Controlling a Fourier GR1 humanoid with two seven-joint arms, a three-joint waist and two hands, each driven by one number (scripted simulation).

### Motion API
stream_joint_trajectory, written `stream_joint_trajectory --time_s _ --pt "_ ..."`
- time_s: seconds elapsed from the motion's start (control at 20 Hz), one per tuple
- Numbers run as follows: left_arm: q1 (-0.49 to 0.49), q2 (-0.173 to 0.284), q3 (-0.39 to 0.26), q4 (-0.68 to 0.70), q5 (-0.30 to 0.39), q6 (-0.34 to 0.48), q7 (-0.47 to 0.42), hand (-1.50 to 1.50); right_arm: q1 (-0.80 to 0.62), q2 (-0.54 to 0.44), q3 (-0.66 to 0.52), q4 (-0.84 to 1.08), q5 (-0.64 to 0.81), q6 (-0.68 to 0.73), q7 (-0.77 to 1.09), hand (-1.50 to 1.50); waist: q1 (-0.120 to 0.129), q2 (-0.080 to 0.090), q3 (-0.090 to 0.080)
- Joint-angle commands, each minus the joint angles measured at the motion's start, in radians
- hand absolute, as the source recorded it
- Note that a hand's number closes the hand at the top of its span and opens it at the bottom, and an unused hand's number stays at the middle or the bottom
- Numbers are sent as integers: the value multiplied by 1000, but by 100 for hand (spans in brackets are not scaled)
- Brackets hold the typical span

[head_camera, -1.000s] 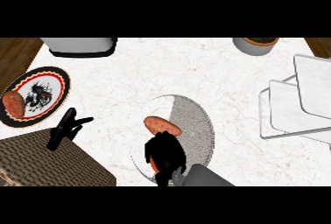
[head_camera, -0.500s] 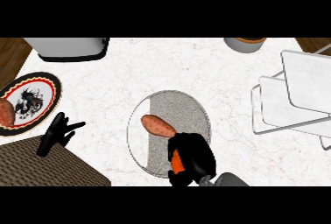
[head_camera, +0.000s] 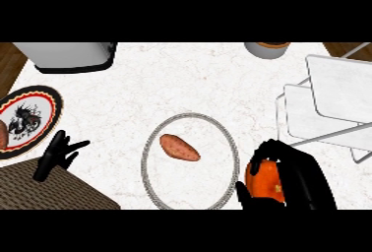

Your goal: Pick the squash from the placemat and place it in the tiered shelf

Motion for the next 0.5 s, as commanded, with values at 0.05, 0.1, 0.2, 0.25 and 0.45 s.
stream_joint_trajectory --time_s 0.05,0.1,0.2,0.25,0.45 --pt "-26 -79 -1 16 -11 56 -60 0 78 -132 -147 -353 10 78 169 150 -4 5 -10" --pt "-28 -66 12 25 -11 49 -64 0 46 -132 -187 -415 0 112 227 150 1 5 -11" --pt "-55 -84 -1 15 -22 55 -66 0 65 -165 -239 -510 -25 174 295 150 13 10 -10" --pt "-57 -67 3 23 -18 32 -60 0 21 -174 -320 -492 -90 196 304 150 29 14 -9" --pt "-24 -79 2 -9 -28 41 -67 0 -54 -205 -456 -505 -178 272 364 150 31 10 -10"
